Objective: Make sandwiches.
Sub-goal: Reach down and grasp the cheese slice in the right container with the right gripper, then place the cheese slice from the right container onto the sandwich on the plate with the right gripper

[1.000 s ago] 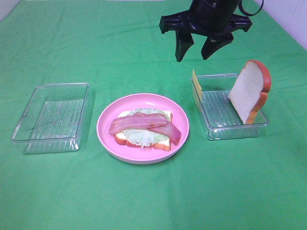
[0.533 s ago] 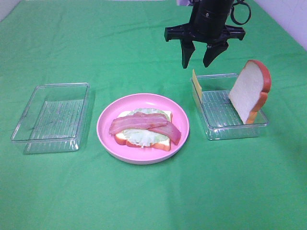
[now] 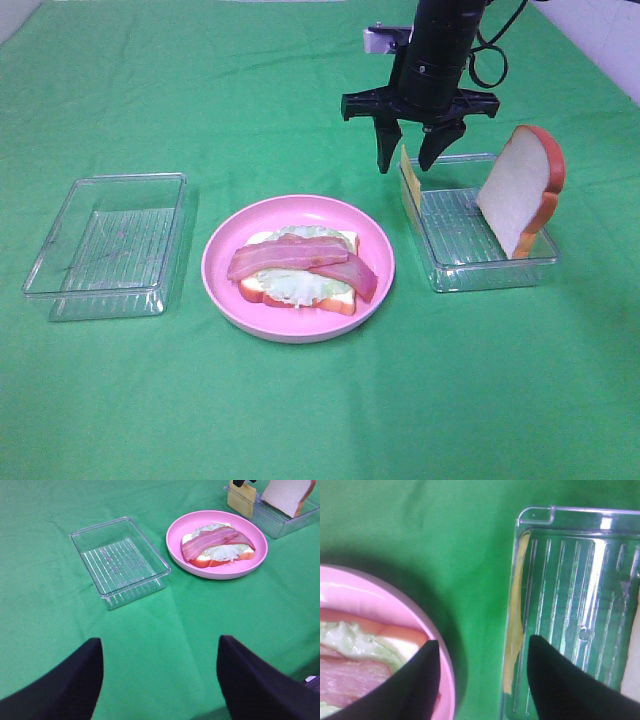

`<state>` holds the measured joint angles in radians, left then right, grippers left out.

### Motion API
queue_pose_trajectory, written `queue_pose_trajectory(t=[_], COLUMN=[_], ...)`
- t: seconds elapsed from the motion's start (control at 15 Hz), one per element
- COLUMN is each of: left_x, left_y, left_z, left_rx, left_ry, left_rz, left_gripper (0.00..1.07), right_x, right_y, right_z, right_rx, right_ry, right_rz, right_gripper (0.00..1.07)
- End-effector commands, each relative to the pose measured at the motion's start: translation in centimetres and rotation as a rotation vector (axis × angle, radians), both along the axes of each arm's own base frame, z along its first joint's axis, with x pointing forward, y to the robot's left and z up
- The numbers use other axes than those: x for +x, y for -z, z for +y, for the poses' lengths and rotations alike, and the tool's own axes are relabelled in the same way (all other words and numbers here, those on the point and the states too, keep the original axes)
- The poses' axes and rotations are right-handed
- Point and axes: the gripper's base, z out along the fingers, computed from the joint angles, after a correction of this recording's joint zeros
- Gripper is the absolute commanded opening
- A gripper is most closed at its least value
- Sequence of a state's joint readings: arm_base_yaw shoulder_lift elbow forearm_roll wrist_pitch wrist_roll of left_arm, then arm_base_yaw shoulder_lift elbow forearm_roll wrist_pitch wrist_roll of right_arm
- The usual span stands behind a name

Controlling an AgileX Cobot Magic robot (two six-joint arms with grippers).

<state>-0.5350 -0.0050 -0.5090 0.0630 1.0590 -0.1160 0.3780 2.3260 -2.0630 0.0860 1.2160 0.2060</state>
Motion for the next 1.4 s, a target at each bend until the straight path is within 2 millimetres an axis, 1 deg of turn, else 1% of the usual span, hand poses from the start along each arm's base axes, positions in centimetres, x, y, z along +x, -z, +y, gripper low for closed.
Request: queue_pose_trajectory(t=[0.07, 0.2, 0.33, 0.47, 0.6, 0.67, 0.8, 0.93, 1.0, 1.07, 1.13, 1.27, 1.4], left_x=[0.1, 0.1, 0.1, 0.1, 0.1, 0.1, 0.1, 0.1, 0.1, 0.1, 0.1, 0.1, 0.1], left_y=[0.1, 0.1, 0.1, 0.1, 0.1, 0.1, 0.1, 0.1, 0.1, 0.1, 0.1, 0.1, 0.1], left_z=[0.0, 0.0, 0.0, 0.0, 0.0, 0.0, 0.0, 0.0, 0.0, 0.0, 0.0, 0.0, 0.0], left_rx=[0.0, 0.0, 0.0, 0.0, 0.0, 0.0, 0.0, 0.0, 0.0, 0.0, 0.0, 0.0, 0.0], left_ry=[0.002, 0.002, 0.002, 0.002, 0.002, 0.002, 0.002, 0.002, 0.002, 0.002, 0.002, 0.002, 0.002], left_rz=[-0.001, -0.001, -0.001, -0.001, -0.001, -0.001, -0.001, -0.001, -0.001, -0.001, -0.001, -0.001, -0.001], left_gripper=[0.63, 0.63, 0.63, 0.63, 0.63, 0.63, 0.63, 0.63, 0.63, 0.63, 0.63, 0.63, 0.63], right_x=[0.3, 0.3, 0.3, 0.3, 0.2, 0.2, 0.2, 0.0, -0.4, -0.6, -1.0, -2.0, -2.8], right_y=[0.8, 1.0, 1.1, 1.2, 1.2, 1.2, 0.9, -0.4, -2.5, -3.0, -4.3, -6.6, -8.0], right_z=[-0.3, -0.4, -0.4, -0.6, -0.7, -0.7, -0.7, -0.8, -0.9, -1.0, -1.0, -0.5, 0.8], right_rx=[-0.024, -0.03, -0.031, -0.06, -0.064, -0.064, -0.063, -0.057, -0.043, -0.041, -0.023, 0.071, 0.232], right_ry=[0.004, 0.003, 0.003, -0.002, -0.004, -0.004, -0.016, -0.023, -0.023, -0.026, -0.032, -0.099, -0.177], right_rz=[0.006, 0.016, 0.019, 0.02, 0.024, 0.024, 0.021, -0.004, -0.035, -0.038, -0.052, -0.061, -0.048], right_gripper=[0.47, 0.39, 0.37, 0.18, 0.02, 0.0, 0.0, 0.0, 0.0, 0.0, 0.0, 0.0, 0.0])
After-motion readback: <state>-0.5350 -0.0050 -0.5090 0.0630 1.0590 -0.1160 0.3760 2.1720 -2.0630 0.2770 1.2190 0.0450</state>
